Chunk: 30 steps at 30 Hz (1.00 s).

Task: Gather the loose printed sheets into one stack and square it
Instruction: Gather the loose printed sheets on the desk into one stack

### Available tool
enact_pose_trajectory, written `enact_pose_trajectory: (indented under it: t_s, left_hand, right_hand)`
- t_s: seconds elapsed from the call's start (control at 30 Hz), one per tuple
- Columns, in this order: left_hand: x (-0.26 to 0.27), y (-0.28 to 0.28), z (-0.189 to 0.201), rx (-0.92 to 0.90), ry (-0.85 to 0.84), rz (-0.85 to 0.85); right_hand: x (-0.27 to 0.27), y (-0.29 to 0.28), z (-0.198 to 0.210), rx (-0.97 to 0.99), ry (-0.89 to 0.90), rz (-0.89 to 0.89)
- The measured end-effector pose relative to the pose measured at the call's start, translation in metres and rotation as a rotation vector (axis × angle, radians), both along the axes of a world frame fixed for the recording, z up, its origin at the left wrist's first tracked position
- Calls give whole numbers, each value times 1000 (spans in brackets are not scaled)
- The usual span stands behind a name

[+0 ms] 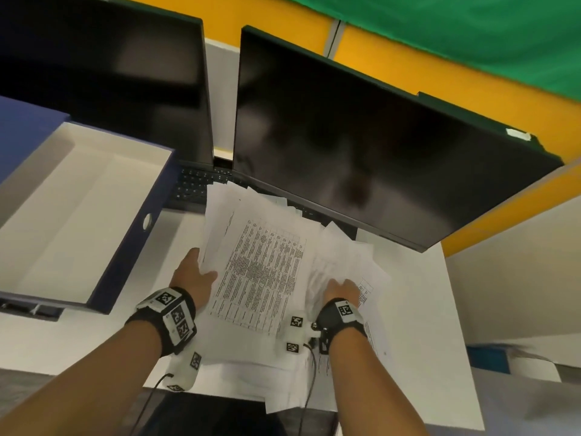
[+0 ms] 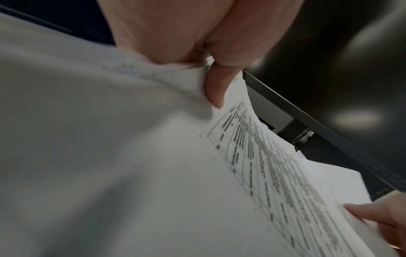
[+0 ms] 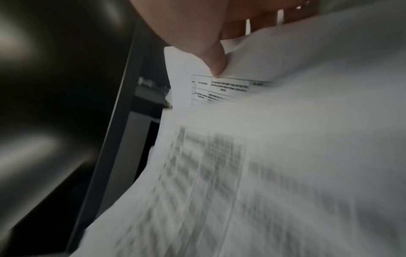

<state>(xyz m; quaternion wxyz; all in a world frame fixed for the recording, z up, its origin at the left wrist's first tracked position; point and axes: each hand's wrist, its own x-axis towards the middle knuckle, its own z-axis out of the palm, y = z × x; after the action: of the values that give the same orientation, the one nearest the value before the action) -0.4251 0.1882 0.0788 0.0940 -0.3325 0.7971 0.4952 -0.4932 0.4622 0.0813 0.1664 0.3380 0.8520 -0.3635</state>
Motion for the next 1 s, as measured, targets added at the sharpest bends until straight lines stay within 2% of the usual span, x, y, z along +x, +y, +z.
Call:
enact_pose_trajectory:
  t_s: [0.13,0.17,0.3,0.57,0.8,0.93,1.0]
  left_hand:
    - [3,-6,2,-2,4,21]
    - [3,-6,3,2,5,28]
    - [2,-3,4,12,-2,46]
    - [1,1,5,24,-14,53]
    - [0,0,1,22,-24,43]
    - [1,-1,-1,22,-25,53]
    - [2,-2,-2,28,-28,52]
  right_hand:
    - [-7,28,1,264,-88,57]
    - [-7,26,1,276,-120,72]
    - [-9,11,-3,153,-114,37]
    - [0,12,-24,63,-212,-20]
    - [9,-1,-31,-2,-169,-7]
    - [8,1,-17,-41,-93,3]
    - [6,6,-9,-59,-141,-46]
